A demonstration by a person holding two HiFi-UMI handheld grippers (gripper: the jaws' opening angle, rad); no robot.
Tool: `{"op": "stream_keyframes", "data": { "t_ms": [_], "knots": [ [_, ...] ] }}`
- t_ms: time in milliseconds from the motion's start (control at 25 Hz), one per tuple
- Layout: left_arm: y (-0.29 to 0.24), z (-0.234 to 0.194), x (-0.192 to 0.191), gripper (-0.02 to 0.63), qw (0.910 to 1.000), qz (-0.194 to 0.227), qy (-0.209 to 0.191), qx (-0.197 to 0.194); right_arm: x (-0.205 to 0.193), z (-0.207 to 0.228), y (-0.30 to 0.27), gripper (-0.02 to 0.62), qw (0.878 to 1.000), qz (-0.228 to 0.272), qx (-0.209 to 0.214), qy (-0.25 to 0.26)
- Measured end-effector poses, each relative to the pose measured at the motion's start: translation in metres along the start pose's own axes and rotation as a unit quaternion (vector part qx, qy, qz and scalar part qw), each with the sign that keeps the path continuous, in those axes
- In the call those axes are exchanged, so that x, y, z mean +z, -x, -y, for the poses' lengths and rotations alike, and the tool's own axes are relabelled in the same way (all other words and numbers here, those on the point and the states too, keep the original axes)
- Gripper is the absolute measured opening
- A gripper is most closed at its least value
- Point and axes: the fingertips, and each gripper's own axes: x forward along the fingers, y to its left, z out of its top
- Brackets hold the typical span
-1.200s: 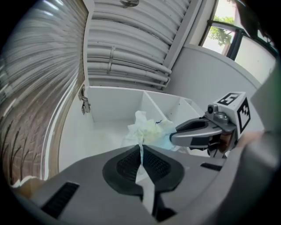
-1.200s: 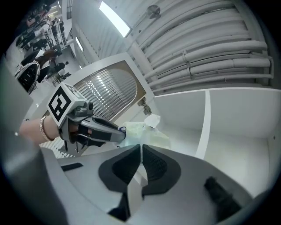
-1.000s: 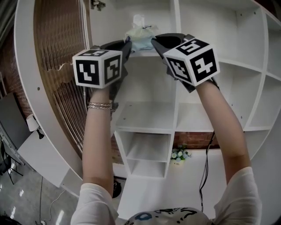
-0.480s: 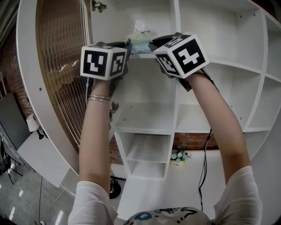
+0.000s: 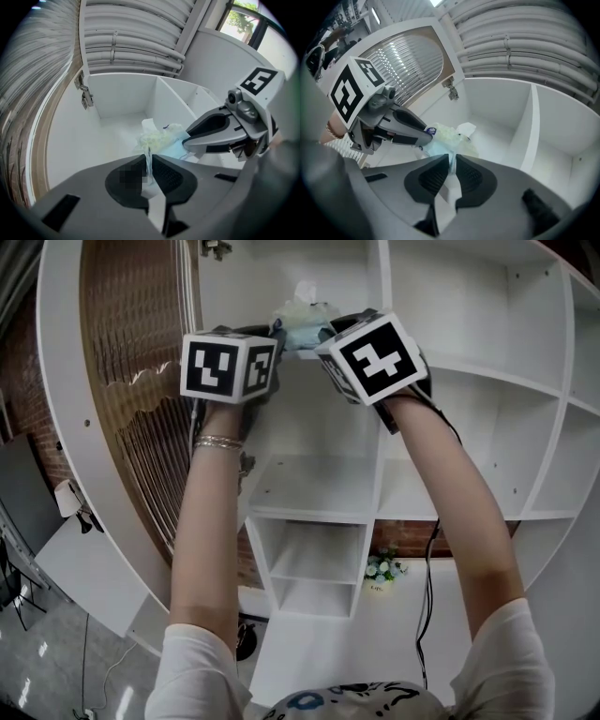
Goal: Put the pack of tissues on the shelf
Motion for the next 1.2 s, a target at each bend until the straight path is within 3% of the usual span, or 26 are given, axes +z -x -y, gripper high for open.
{"op": "stream_keyframes", "data": {
  "t_ms": [120,200,440,720,1040,1200],
  "knots": [
    [0.001,0.0,-0.002,0.064,0.9999,0.006,0.008,0.0,-0.001,0.002,0.0,0.054,1.0,-0.003,-0.007,0.0],
    [0.001,-0.002,-0.003,0.109,0.9999,0.007,0.004,0.012,-0.001,0.0,-0.001,0.119,1.0,-0.002,-0.005,0.002],
    [0.005,-0.005,-0.005,0.171,0.999,0.009,-0.015,0.041,0.002,-0.003,0.002,0.132,1.0,0.021,-0.002,-0.016],
    [0.012,-0.008,-0.009,0.184,0.9983,0.027,0.015,0.049,0.005,0.008,0.01,0.157,0.998,0.041,-0.022,-0.03],
    [0.027,0.0,-0.007,0.184,0.9972,0.044,-0.016,0.059,0.006,0.002,0.02,0.161,0.998,0.059,-0.013,-0.032],
    [0.037,0.009,-0.003,0.179,0.9971,0.052,-0.013,0.054,0.007,-0.005,0.03,0.161,0.996,0.078,-0.01,-0.03]
  ]
}}
